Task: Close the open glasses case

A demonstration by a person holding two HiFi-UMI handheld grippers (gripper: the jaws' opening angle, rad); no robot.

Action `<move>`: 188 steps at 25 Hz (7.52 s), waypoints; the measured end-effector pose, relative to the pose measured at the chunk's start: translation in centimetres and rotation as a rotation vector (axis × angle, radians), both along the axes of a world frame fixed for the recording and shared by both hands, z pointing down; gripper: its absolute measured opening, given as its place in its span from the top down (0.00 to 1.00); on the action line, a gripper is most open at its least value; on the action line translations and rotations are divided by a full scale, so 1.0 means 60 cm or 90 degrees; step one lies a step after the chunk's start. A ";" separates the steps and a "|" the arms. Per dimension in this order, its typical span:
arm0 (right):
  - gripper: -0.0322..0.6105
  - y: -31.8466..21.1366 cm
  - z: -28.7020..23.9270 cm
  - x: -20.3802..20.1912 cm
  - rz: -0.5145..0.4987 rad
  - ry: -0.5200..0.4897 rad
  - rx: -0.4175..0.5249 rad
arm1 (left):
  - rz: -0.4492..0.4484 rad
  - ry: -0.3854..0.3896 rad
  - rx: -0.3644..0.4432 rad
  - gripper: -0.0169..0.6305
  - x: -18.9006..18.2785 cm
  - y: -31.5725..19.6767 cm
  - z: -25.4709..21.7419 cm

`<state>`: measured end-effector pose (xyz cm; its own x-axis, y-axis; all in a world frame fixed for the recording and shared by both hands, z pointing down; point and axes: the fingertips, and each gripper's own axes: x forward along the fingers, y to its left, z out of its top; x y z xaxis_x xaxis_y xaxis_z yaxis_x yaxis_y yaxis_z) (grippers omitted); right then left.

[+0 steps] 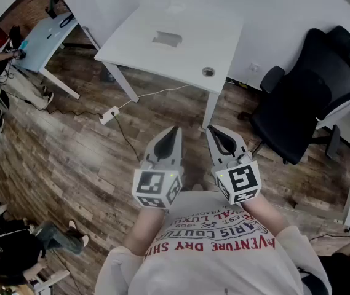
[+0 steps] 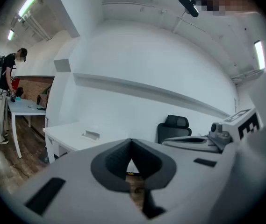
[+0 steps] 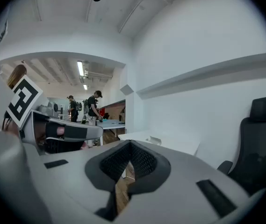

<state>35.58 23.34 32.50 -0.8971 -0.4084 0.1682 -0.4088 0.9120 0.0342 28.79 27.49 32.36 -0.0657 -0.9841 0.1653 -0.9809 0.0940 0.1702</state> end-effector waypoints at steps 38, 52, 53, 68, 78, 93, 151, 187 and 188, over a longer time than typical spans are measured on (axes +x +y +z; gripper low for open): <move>0.93 -0.118 0.063 -0.293 0.042 0.041 -0.065 | 0.003 0.064 -0.045 0.98 -0.325 -0.102 0.059; 0.93 -0.177 0.077 -0.528 0.131 0.047 -0.096 | 0.068 0.074 -0.073 0.98 -0.591 -0.158 0.080; 0.93 -0.175 0.077 -0.539 0.133 0.050 -0.094 | 0.070 0.079 -0.077 0.98 -0.603 -0.158 0.084; 0.93 -0.279 0.130 -0.631 0.109 0.083 -0.100 | 0.088 0.072 -0.095 0.98 -0.671 -0.265 0.128; 0.93 -0.474 0.125 -0.683 0.115 0.078 -0.089 | 0.091 0.041 -0.082 0.98 -0.737 -0.469 0.109; 0.93 -0.665 0.192 -0.650 0.188 0.094 -0.168 | 0.155 0.061 -0.190 0.98 -0.716 -0.657 0.200; 0.93 -0.787 0.395 -0.654 0.425 0.181 -0.371 | 0.338 0.104 -0.403 0.98 -0.736 -0.724 0.450; 0.93 -0.737 0.358 -0.649 0.427 0.170 -0.318 | 0.351 0.081 -0.380 0.98 -0.750 -0.728 0.392; 0.93 -0.740 0.341 -0.649 0.427 0.160 -0.308 | 0.351 0.081 -0.361 0.98 -0.753 -0.736 0.373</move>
<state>-3.38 -21.06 52.93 -0.4049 -0.6711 0.6210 -0.8984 0.4183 -0.1337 -16.37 -16.67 54.74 0.4581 -0.6331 0.6240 -0.8879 -0.2924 0.3552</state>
